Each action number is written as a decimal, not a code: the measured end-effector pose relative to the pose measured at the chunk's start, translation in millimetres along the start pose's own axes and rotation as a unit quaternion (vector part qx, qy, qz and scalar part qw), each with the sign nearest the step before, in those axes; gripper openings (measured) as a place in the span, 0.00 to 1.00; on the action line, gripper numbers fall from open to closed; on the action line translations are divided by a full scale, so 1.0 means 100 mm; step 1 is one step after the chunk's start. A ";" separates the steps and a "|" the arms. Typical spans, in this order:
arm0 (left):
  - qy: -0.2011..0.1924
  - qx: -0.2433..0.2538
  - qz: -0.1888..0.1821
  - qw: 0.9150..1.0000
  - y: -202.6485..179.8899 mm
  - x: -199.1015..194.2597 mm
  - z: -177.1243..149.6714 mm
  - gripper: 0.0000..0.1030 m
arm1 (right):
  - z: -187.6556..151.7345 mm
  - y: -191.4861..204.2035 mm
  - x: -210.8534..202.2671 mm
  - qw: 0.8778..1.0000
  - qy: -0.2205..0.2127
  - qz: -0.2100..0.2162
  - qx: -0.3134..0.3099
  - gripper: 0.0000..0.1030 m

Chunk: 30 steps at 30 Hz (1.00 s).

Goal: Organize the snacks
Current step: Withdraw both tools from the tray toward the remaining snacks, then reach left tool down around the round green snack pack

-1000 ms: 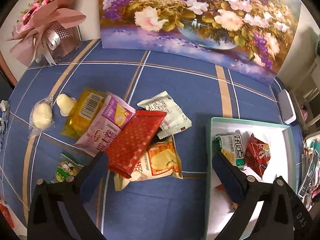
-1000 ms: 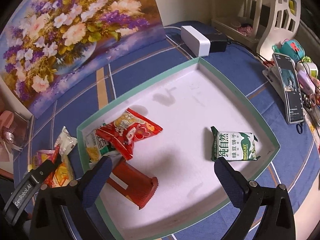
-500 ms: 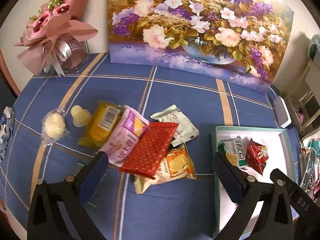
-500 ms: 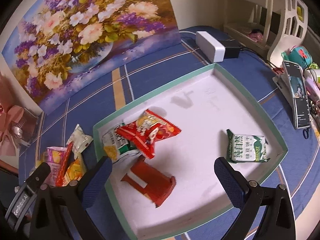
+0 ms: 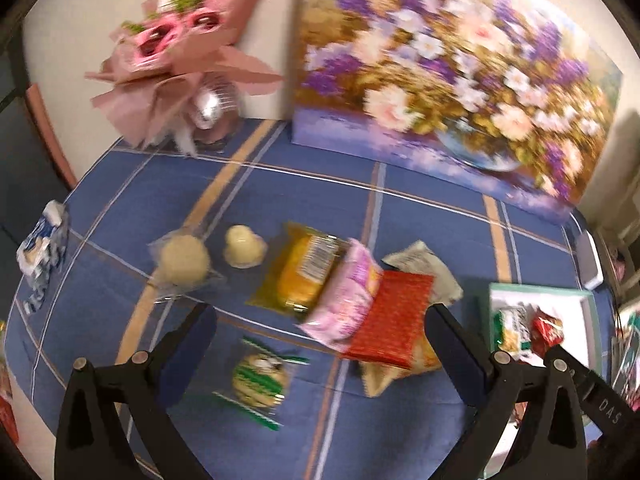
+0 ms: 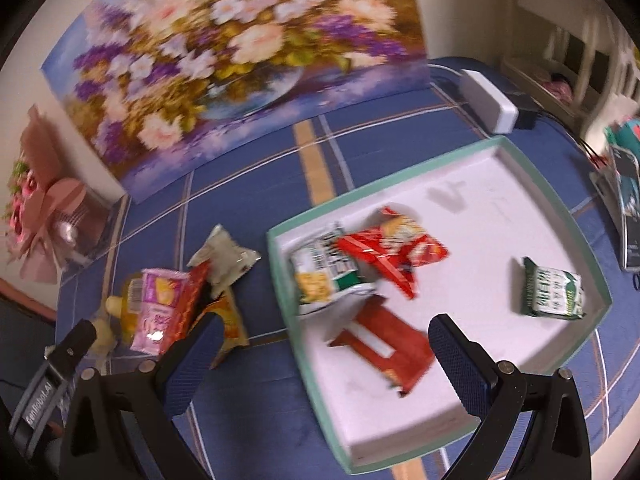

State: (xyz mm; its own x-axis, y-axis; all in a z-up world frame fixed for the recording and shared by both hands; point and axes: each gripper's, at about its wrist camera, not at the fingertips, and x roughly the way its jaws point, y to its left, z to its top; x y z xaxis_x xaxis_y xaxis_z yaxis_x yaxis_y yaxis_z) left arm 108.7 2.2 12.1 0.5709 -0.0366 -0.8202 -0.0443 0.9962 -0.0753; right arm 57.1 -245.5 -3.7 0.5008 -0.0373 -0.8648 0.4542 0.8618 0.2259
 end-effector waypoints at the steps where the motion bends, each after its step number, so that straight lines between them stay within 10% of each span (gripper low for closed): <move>1: 0.000 -0.007 0.001 1.000 0.05 0.00 0.01 1.00 | 0.00 0.05 0.01 1.000 0.001 0.000 -0.005 1.00; 30: 0.152 -0.105 0.016 0.983 0.75 0.85 -0.33 1.00 | -0.19 0.73 0.68 0.993 0.099 0.030 -0.049 1.00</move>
State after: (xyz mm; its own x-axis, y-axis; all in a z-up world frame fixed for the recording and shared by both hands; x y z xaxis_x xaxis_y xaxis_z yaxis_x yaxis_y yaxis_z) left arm 126.5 71.2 -81.9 0.2966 -0.0587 -0.9532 -0.2449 0.9600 -0.1354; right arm 110.5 -175.6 -54.1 0.3659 0.1062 -0.9246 0.3487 0.9054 0.2420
